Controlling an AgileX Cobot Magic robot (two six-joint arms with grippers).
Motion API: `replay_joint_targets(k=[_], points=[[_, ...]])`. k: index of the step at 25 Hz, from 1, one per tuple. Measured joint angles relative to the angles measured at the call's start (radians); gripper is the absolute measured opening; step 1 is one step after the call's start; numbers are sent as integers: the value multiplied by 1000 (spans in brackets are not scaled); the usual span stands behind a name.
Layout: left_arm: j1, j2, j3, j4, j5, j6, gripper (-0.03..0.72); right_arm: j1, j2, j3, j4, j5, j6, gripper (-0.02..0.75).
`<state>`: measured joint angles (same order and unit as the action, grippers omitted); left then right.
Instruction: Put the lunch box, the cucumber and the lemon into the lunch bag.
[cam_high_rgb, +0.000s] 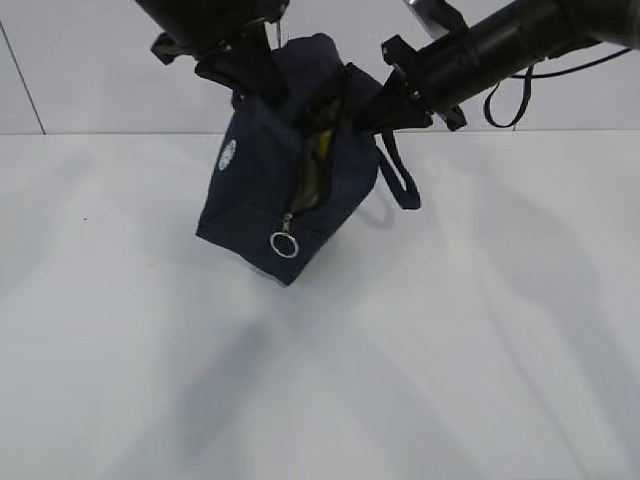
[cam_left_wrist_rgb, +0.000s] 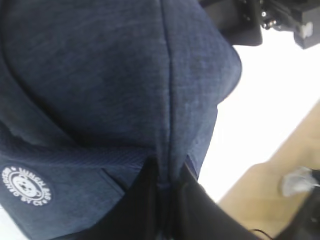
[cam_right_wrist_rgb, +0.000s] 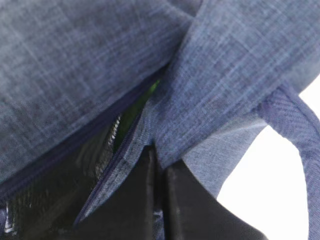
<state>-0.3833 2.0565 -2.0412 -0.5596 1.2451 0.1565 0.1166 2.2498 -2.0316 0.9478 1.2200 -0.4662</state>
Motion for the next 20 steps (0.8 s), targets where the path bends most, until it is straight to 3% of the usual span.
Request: replay_joint_targets(k=[6,14,17,20], points=[[-40,39,0,-96,-38,-5,14,0,-96,0,-256,24,96,1],[-45,104,0,-127,-76,-5,21,2,-113,0,-358,29,158,1],[-45,137,0,-127,-74,-5,82,2,-113,0,-365,29,167,8],[-45,144,0,-134,-74,-5,235,12,-113,0,-365,27,169,84]])
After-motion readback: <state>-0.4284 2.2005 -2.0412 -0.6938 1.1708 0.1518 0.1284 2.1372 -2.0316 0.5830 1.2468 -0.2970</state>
